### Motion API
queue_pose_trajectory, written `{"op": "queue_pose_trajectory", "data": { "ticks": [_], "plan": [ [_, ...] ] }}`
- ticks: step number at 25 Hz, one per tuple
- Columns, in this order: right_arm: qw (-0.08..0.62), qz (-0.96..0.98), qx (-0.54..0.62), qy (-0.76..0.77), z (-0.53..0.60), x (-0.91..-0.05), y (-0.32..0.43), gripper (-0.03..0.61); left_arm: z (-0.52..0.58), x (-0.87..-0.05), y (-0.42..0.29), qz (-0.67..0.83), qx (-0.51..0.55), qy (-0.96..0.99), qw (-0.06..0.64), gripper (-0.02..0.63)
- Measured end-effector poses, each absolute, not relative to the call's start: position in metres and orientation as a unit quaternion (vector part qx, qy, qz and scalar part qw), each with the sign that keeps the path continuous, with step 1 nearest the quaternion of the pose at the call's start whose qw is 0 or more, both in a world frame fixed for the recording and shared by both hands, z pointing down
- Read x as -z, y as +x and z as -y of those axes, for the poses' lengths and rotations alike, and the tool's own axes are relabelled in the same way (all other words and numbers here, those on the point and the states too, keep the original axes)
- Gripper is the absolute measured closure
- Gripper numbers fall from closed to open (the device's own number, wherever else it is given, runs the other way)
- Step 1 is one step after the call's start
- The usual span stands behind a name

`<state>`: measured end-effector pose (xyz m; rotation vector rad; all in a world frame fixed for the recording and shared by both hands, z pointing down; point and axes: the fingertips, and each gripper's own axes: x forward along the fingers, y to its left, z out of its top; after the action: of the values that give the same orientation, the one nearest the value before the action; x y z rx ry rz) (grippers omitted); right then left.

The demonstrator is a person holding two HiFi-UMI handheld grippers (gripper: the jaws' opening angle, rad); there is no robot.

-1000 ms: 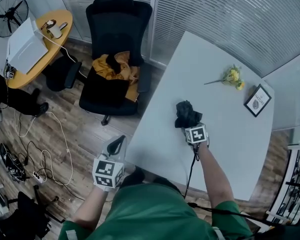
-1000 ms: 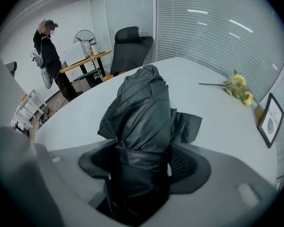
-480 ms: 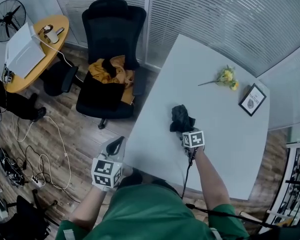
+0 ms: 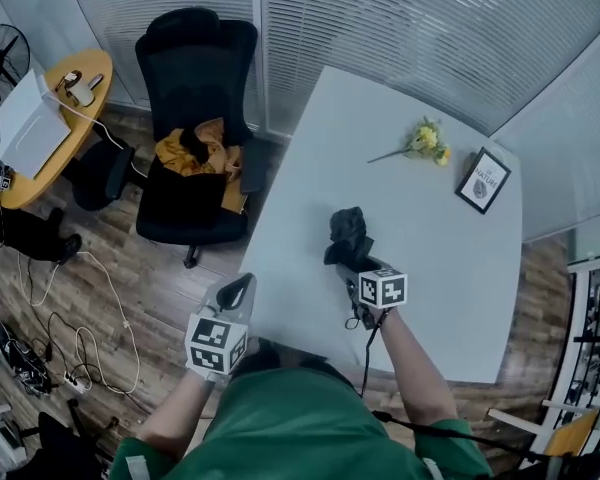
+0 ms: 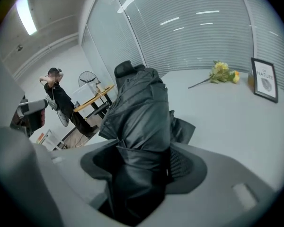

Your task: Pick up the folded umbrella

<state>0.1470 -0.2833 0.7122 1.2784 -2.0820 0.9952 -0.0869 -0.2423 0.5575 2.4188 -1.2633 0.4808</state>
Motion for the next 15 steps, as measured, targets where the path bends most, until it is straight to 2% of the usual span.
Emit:
{"op": "queue_pose_trajectory", "data": {
  "ticks": [15],
  "plan": [
    [0.144,0.815,-0.263,0.497,0.249,-0.585,0.173,0.285,0.240,-0.514,-0.032,0.408,-0.144,0.892,0.133,0.601]
  ]
}}
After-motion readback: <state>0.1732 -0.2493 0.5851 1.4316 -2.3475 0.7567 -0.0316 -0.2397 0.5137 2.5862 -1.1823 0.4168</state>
